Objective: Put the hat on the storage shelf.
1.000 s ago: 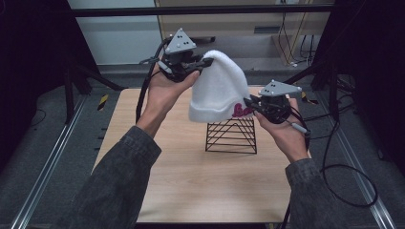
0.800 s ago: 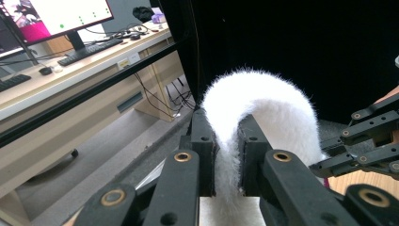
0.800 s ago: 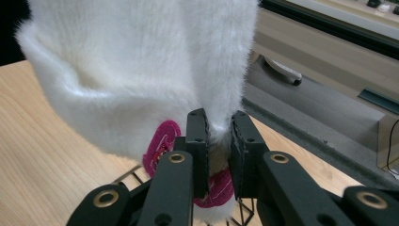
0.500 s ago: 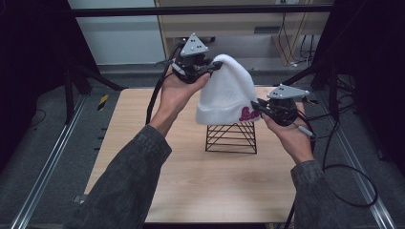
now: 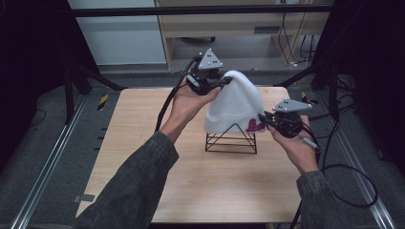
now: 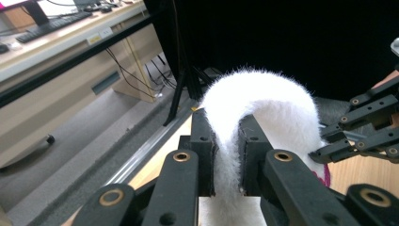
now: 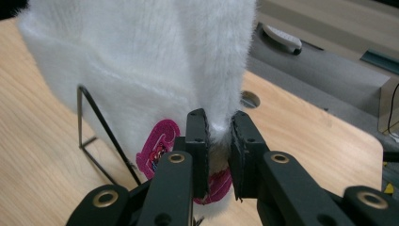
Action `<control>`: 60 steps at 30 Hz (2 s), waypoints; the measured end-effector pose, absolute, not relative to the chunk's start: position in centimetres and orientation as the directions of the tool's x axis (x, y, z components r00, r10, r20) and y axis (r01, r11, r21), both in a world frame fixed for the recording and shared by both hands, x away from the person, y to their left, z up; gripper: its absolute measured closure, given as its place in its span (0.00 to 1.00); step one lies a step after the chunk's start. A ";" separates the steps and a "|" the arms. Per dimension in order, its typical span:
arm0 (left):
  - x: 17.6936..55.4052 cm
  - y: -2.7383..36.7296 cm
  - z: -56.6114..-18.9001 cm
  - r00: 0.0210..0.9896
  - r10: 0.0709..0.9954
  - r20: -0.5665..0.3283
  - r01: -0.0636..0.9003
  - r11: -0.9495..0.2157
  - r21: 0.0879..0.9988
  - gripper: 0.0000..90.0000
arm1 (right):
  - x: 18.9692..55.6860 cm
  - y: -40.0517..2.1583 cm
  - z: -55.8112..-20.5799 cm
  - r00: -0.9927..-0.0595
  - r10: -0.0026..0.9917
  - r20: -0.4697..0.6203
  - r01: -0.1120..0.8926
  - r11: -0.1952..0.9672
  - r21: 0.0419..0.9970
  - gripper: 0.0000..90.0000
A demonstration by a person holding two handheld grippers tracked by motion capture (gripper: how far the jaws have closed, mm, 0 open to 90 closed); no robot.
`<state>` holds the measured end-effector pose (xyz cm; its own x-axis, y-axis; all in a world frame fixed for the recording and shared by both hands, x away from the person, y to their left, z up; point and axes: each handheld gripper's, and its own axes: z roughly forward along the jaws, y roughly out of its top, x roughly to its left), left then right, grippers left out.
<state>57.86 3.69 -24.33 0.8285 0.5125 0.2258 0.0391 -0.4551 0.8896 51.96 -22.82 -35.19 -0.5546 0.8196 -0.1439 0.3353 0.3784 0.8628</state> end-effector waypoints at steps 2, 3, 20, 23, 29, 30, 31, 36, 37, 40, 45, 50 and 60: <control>57.9 3.6 -24.7 0.831 0.507 0.229 0.040 -0.465 0.884 0.89 | 51.9 -22.9 -35.5 -0.554 0.820 -0.145 0.340 0.382 0.859 0.88; 57.8 3.5 -25.0 0.832 0.505 0.231 0.041 -0.471 0.881 0.88 | 51.8 -23.0 -36.2 -0.552 0.822 -0.142 0.351 0.384 0.854 0.88; 57.4 2.6 -28.4 0.857 0.466 0.219 0.076 -0.536 0.841 0.88 | 51.2 -23.1 -39.8 -0.569 0.815 -0.111 0.418 0.403 0.814 0.88; 57.4 2.8 -29.0 0.856 0.473 0.208 0.091 -0.534 0.841 0.88 | 51.2 -23.0 -40.0 -0.569 0.815 -0.110 0.422 0.405 0.811 0.88; 57.4 3.0 -30.0 0.865 0.461 0.196 0.106 -0.552 0.827 0.88 | 51.4 -23.2 -41.0 -0.568 0.816 -0.105 0.447 0.413 0.794 0.88; 57.4 3.0 -30.0 0.865 0.461 0.196 0.106 -0.552 0.827 0.88 | 51.4 -23.2 -41.0 -0.568 0.816 -0.105 0.447 0.413 0.794 0.88; 57.4 3.0 -30.3 0.867 0.459 0.194 0.108 -0.553 0.826 0.88 | 51.4 -23.2 -41.1 -0.567 0.817 -0.104 0.451 0.414 0.791 0.88; 57.5 2.8 -31.0 0.871 0.456 0.182 0.119 -0.556 0.822 0.87 | 51.4 -23.0 -41.8 -0.570 0.815 -0.105 0.461 0.423 0.780 0.87; 57.5 2.8 -31.0 0.871 0.456 0.182 0.119 -0.556 0.822 0.87 | 51.4 -23.0 -41.8 -0.570 0.815 -0.105 0.461 0.423 0.780 0.87; 57.4 2.8 -31.2 0.873 0.453 0.178 0.122 -0.558 0.821 0.87 | 51.4 -23.0 -42.1 -0.567 0.817 -0.099 0.469 0.420 0.777 0.87; 57.5 2.9 -31.7 0.874 0.455 0.171 0.132 -0.560 0.818 0.86 | 51.3 -22.8 -42.4 -0.569 0.815 -0.104 0.470 0.427 0.772 0.85; 57.5 3.0 -32.2 0.880 0.446 0.165 0.139 -0.573 0.808 0.83 | 51.0 -23.0 -42.2 -0.560 0.823 -0.088 0.469 0.403 0.786 0.80; 57.3 3.2 -32.3 0.871 0.463 0.164 0.146 -0.564 0.813 0.77 | 50.2 -23.4 -41.8 -0.523 0.848 -0.086 0.464 0.368 0.806 0.67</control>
